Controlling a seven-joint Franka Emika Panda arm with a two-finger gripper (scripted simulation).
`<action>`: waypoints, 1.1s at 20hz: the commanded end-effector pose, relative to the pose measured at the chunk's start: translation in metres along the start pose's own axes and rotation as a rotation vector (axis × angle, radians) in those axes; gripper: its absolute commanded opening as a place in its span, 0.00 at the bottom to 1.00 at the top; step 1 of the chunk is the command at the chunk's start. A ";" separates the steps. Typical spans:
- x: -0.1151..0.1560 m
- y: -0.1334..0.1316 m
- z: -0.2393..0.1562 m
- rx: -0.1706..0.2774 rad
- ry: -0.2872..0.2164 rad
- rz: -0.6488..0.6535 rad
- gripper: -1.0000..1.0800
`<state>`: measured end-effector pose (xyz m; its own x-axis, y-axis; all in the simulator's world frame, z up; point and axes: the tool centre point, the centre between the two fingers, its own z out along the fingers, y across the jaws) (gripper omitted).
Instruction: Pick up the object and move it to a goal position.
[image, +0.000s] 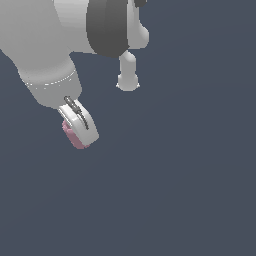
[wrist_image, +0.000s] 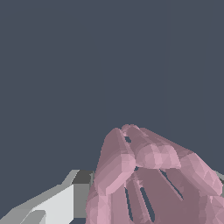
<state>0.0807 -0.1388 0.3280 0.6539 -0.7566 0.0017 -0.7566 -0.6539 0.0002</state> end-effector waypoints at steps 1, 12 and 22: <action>0.005 0.001 -0.017 -0.001 -0.001 -0.001 0.00; 0.021 0.001 -0.061 0.000 -0.001 -0.001 0.00; 0.025 0.000 -0.071 0.000 -0.002 -0.001 0.00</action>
<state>0.0966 -0.1582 0.3984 0.6547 -0.7559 0.0000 -0.7559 -0.6547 0.0001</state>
